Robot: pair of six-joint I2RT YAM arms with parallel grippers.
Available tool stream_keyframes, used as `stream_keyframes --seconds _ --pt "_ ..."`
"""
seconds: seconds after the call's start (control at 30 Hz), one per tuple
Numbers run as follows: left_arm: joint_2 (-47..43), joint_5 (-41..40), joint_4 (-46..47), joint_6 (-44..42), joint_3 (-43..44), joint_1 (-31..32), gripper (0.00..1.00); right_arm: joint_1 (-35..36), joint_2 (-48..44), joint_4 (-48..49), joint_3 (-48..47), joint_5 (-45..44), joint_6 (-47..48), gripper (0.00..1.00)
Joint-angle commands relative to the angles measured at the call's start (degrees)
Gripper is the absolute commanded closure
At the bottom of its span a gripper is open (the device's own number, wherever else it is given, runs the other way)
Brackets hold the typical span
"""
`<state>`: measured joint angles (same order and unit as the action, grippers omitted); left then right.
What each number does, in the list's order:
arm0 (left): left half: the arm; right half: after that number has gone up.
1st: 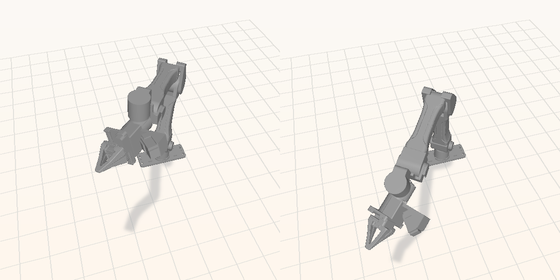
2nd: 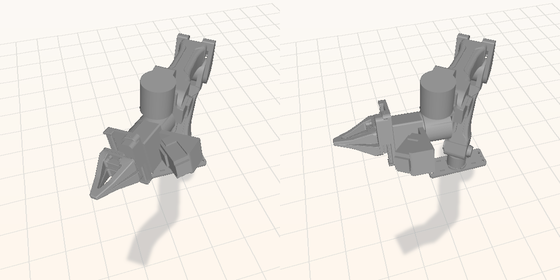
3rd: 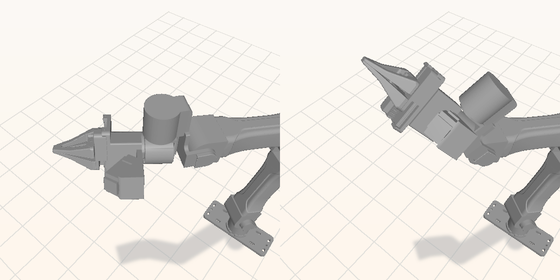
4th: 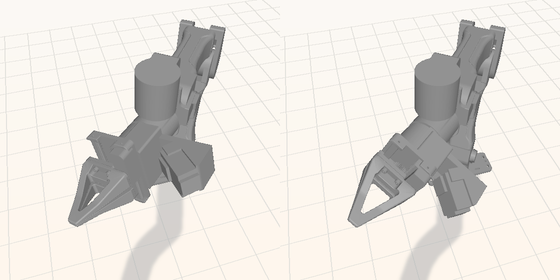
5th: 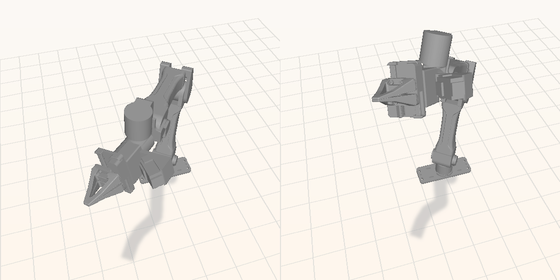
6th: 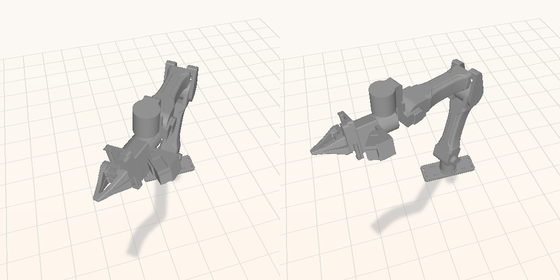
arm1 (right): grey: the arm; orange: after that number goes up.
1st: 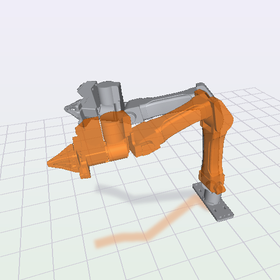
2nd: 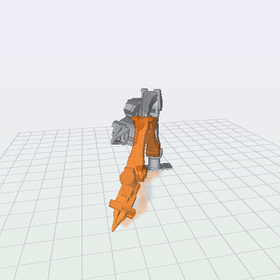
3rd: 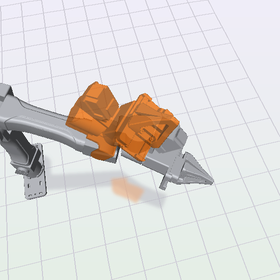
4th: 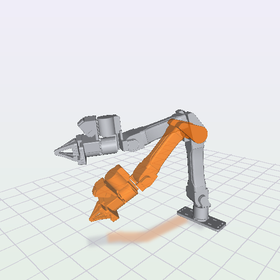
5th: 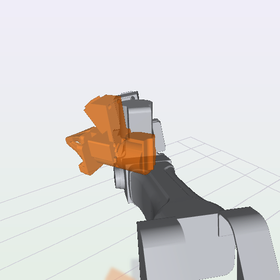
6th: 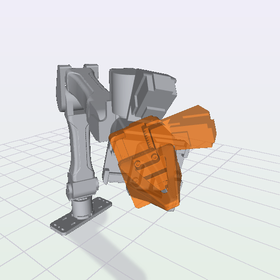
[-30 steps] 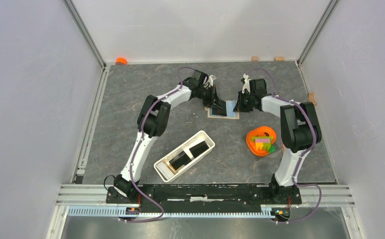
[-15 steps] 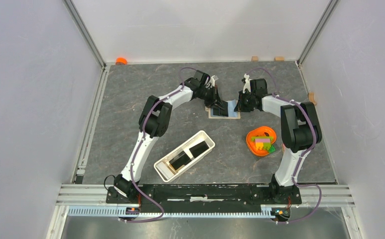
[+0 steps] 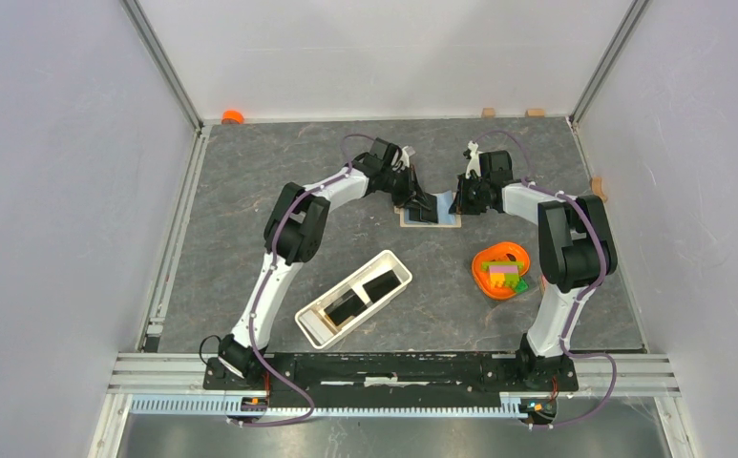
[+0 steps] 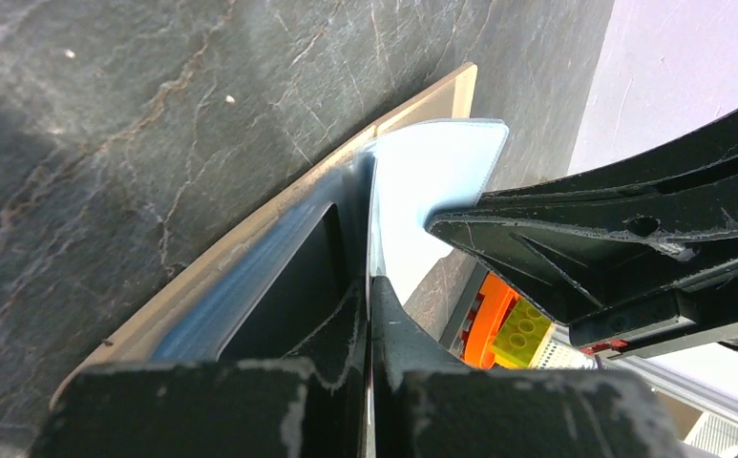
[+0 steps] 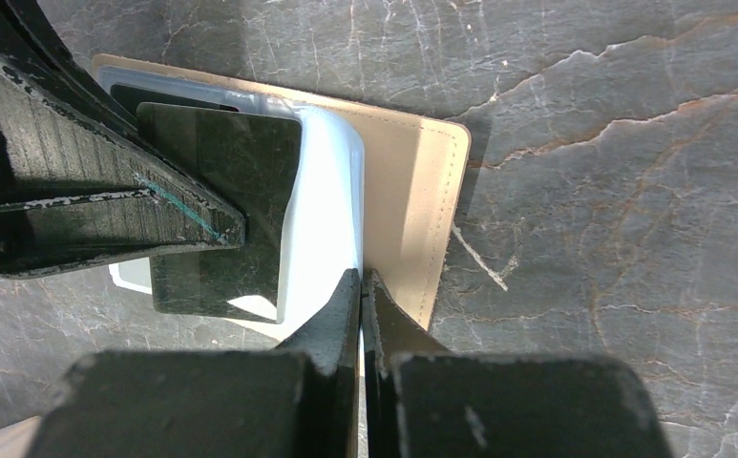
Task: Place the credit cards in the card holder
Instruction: Insert the credit card into the card holder.
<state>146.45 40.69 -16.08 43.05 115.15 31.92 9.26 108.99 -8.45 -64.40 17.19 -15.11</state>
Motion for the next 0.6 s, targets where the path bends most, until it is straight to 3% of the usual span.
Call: stream_keyframes --seconds 0.0,0.57 --pt "-1.7 -9.03 3.64 2.94 -4.96 1.21 0.98 0.49 -1.15 -0.93 -1.26 -0.46 0.36 1.0" --pt "-2.22 -7.99 7.84 5.91 -8.45 1.12 0.98 0.57 -0.97 -1.31 -1.59 -0.66 0.47 1.0"
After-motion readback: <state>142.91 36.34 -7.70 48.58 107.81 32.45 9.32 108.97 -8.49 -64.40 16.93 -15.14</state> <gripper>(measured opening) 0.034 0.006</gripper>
